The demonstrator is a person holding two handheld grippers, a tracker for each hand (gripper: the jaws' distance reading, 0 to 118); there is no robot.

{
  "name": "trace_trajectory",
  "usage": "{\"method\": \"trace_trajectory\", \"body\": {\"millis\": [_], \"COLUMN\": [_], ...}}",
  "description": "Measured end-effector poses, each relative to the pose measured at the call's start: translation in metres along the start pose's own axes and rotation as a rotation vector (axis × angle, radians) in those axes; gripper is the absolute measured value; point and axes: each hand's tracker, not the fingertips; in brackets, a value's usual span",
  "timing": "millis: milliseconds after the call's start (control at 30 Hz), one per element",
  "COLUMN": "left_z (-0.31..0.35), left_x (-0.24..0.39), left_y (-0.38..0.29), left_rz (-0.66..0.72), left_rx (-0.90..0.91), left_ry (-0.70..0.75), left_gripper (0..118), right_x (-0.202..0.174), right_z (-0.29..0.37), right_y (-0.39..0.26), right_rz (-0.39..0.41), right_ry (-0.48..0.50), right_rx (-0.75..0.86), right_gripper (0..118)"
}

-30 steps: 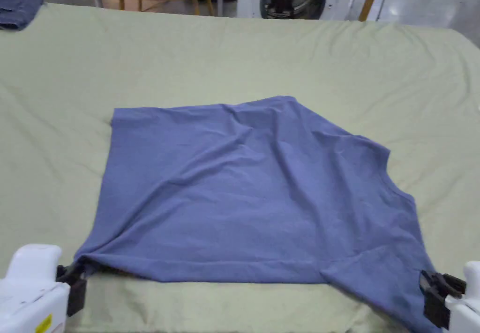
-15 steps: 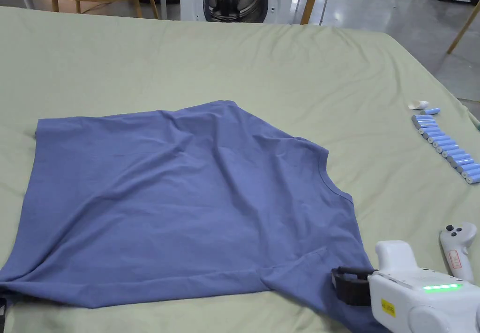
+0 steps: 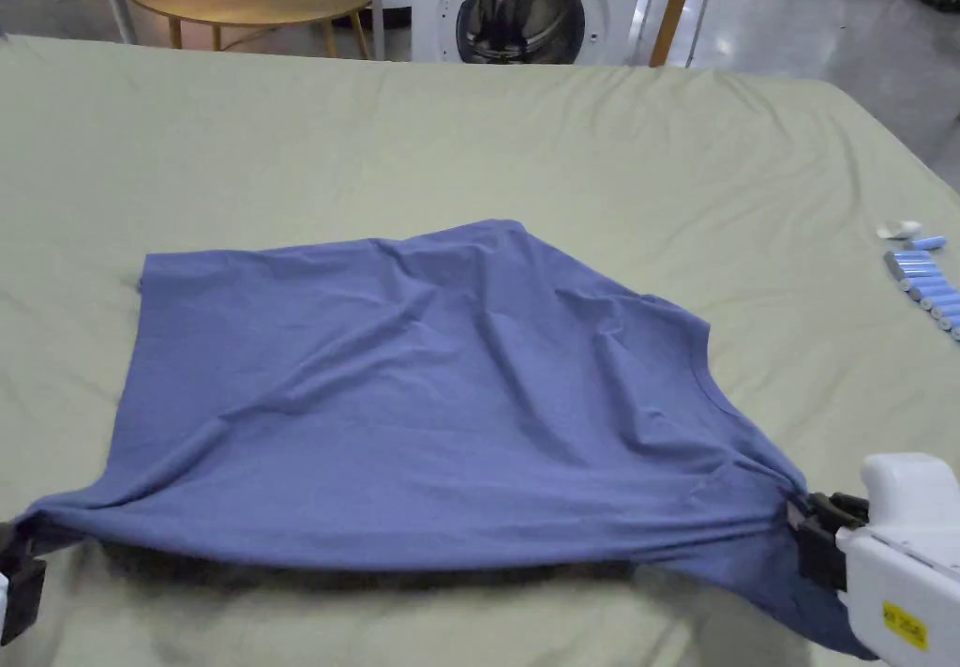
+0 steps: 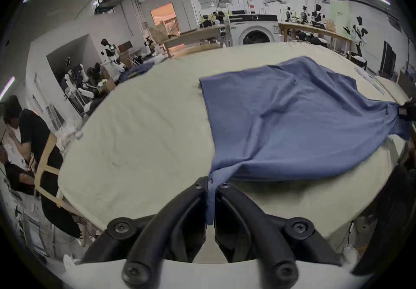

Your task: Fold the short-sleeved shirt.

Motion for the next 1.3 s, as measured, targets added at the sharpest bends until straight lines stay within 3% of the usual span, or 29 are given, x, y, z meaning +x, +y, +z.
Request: {"method": "trace_trajectory", "body": {"millis": [133,333,500,700,733,767,800,833,867,967,1067,1100,1133,1167,1233,1300], "left_z": [-0.012,-0.083,-0.146,-0.144,-0.14,-0.135,-0.127,-0.114,-0.096,-0.052,-0.019,-0.012,-0.011,-0.013,-0.011,-0.017], "left_x": [-0.007,-0.005,-0.003,-0.004,-0.004,-0.006,-0.005,-0.002,0.002,0.02,0.047,0.055,0.063,0.066,0.07,0.071], "left_y": [0.032,0.079,0.089,0.084,0.083,0.083,0.082,0.08,0.079,0.062,0.035,0.025,0.013,0.003,-0.012,-0.018], "left_rz": [-0.002,-0.007,-0.024,0.009,0.021,0.034,0.046,0.052,0.051,0.06,0.051,0.031,0.017,0.013,0.062,0.076], "left_rx": [0.034,-0.005,-0.155,-0.108,-0.101,-0.092,-0.082,-0.053,0.004,0.094,0.141,0.141,0.137,0.132,0.11,0.055], "left_ry": [0.01,-0.006,-0.042,-0.036,-0.035,-0.042,-0.055,-0.058,-0.059,-0.095,-0.119,-0.115,-0.103,-0.109,-0.147,-0.177], "left_gripper": [0,0,0,3,17,44,92,108,109,108,99,77,42,0,0,0], "right_x": [0.002,-0.005,-0.011,-0.003,-0.003,-0.005,-0.007,-0.007,-0.011,-0.031,-0.057,-0.065,-0.075,-0.084,-0.099,-0.107], "right_z": [-0.012,-0.091,-0.153,-0.169,-0.167,-0.163,-0.156,-0.142,-0.124,-0.075,-0.036,-0.027,-0.018,-0.012,-0.006,-0.004], "right_y": [0.041,0.088,0.096,0.095,0.095,0.095,0.095,0.091,0.087,0.065,0.035,0.025,0.015,0.007,-0.005,-0.009], "right_rz": [0.002,-0.001,-0.015,-0.061,-0.055,-0.036,-0.026,-0.022,-0.007,0.014,0.0,-0.003,-0.005,-0.007,0.025,0.017], "right_ry": [-0.007,-0.012,-0.023,0.001,0.007,-0.005,-0.016,-0.013,0.002,0.0,0.1,0.117,0.122,0.104,0.091,0.18], "right_rx": [0.056,0.043,-0.035,-0.069,-0.06,-0.056,-0.062,-0.044,0.03,0.153,0.225,0.238,0.262,0.285,0.284,0.237], "right_gripper": [2,2,2,5,12,32,76,94,95,95,94,81,51,7,0,0]}}
